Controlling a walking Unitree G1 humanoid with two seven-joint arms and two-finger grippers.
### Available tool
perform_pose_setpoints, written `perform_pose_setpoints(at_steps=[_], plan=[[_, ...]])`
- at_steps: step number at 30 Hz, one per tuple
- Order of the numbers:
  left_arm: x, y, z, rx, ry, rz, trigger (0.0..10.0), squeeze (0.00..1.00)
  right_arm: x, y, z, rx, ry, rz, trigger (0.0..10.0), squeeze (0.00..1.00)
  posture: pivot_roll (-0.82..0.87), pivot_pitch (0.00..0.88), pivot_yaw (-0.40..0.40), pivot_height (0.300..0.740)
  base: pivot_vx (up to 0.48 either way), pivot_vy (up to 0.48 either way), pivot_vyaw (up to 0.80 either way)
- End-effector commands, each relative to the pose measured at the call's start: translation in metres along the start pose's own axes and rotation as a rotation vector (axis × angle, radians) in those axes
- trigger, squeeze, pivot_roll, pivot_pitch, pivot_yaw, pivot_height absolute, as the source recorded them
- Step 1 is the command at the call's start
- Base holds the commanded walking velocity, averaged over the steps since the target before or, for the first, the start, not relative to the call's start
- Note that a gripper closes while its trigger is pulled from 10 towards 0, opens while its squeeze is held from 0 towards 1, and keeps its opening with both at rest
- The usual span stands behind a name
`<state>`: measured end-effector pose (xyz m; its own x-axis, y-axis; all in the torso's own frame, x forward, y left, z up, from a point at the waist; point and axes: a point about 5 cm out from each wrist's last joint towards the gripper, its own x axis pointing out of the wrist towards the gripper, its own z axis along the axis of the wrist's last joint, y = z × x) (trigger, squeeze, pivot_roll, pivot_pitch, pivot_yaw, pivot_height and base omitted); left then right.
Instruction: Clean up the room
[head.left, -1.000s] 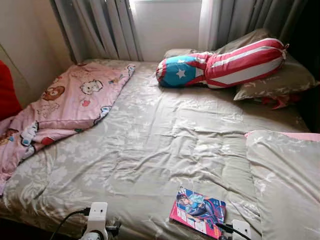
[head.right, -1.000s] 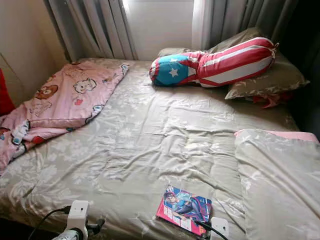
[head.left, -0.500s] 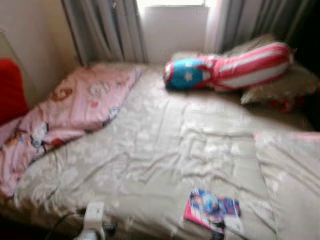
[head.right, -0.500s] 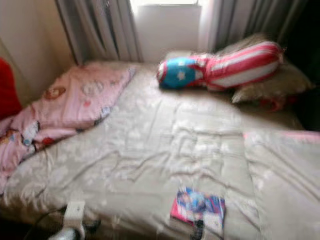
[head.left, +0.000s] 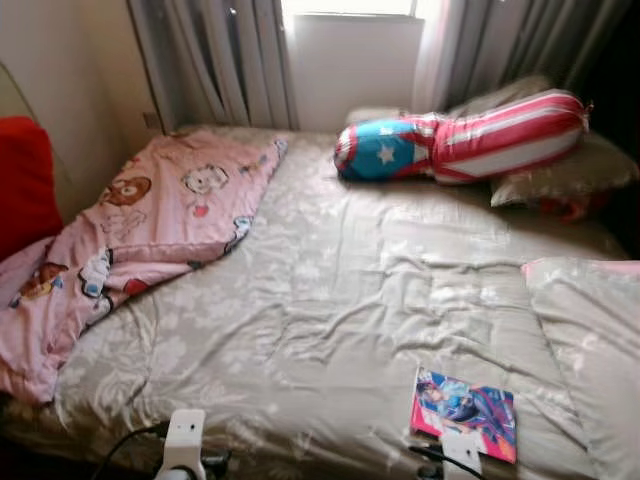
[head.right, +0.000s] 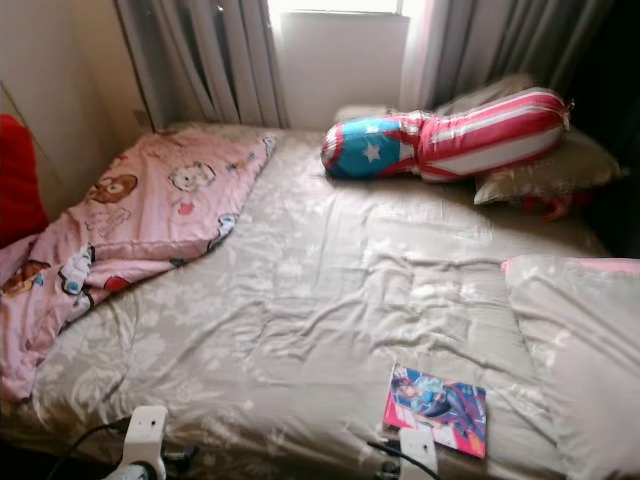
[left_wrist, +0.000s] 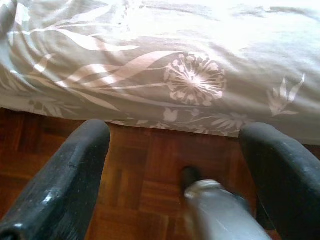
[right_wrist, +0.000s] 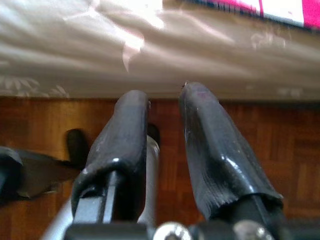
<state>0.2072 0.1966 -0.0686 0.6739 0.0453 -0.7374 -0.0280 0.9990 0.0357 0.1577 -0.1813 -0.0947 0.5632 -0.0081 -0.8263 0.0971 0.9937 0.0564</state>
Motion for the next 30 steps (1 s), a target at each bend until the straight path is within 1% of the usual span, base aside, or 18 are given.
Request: perform_pose_setpoints(at_steps=[1, 19, 30], plan=[[-0.0013, 0.01, -0.0016, 0.012, 0.011, 0.024, 10.0, 0.0, 0.0019, 0.0091, 0.0046, 0.001, -0.01, 0.02, 10.0, 0.0, -0.11, 0.0, -0.009, 0.74, 0.0, 0.439, 0.0], [-0.0007, 0.0085, -0.0003, 0.002, 0.007, 0.024, 10.0, 0.0, 0.0024, 0.0095, 0.0064, -0.026, -0.008, 0.026, 10.0, 0.0, -0.1, 0.0, -0.019, 0.74, 0.0, 0.435, 0.0], [-0.0005, 0.0089, 0.0004, -0.001, 0.008, 0.027, 10.0, 0.0, 0.0027, 0.0096, 0.0073, -0.02, -0.008, 0.024, 10.0, 0.0, -0.09, 0.0, -0.021, 0.74, 0.0, 0.434, 0.0]])
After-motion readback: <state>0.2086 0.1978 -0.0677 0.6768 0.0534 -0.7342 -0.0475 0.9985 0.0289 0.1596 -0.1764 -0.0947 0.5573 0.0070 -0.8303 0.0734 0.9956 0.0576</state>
